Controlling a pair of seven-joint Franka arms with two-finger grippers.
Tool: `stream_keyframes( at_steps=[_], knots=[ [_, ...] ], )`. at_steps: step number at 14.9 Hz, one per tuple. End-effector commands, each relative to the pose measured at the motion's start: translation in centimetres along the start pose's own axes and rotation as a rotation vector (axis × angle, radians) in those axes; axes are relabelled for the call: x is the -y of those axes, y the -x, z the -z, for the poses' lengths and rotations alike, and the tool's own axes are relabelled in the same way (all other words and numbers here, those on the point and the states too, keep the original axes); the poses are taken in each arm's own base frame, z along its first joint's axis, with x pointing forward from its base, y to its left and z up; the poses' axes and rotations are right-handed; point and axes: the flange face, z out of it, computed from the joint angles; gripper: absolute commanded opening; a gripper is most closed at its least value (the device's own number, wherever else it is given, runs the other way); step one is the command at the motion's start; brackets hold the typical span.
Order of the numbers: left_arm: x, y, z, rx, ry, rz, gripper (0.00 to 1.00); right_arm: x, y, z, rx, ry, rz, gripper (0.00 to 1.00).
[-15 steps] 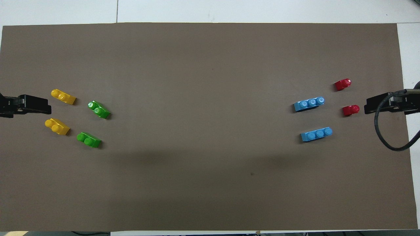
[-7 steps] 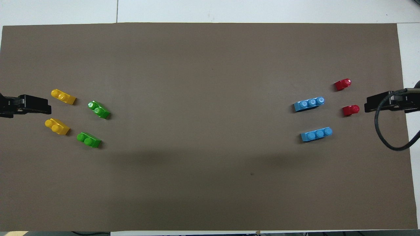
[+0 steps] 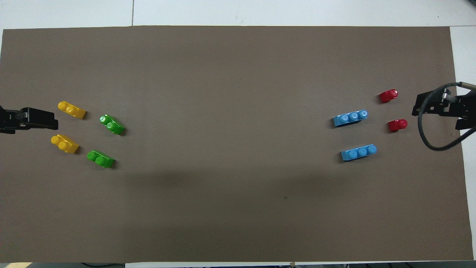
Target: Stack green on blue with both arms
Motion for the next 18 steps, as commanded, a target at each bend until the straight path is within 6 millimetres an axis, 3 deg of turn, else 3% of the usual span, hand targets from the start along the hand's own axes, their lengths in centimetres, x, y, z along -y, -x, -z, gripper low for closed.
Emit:
stream_keyframes(
  at_steps=[1, 5, 7, 10, 13, 18],
  knots=[
    [0.2, 0.2, 0.7, -0.010, -0.008, 0.006, 1.00, 0.8, -0.1, -1.3, 0.029, -0.062, -0.295, 1.00],
    [0.2, 0.2, 0.6, -0.008, -0.010, 0.006, 1.00, 1.5, -1.6, -3.6, 0.166, -0.141, -0.655, 1.00],
    [0.4, 0.2, 0.6, -0.005, -0.010, 0.012, 1.00, 0.0, -3.4, -4.6, 0.260, -0.207, -0.811, 1.00],
    [0.7, 0.4, 0.3, -0.007, -0.009, 0.026, 1.00, -1.8, -6.0, -6.4, 0.314, -0.221, -0.869, 1.00],
    [0.8, 0.7, -0.1, -0.012, -0.009, 0.172, 1.00, -2.5, -9.0, -9.4, 0.413, -0.264, -0.924, 1.00],
    [-0.1, 1.1, -2.0, -0.044, 0.004, 0.512, 1.00, -1.2, -10.2, -15.9, 0.507, -0.226, -0.922, 1.00]
  ],
)
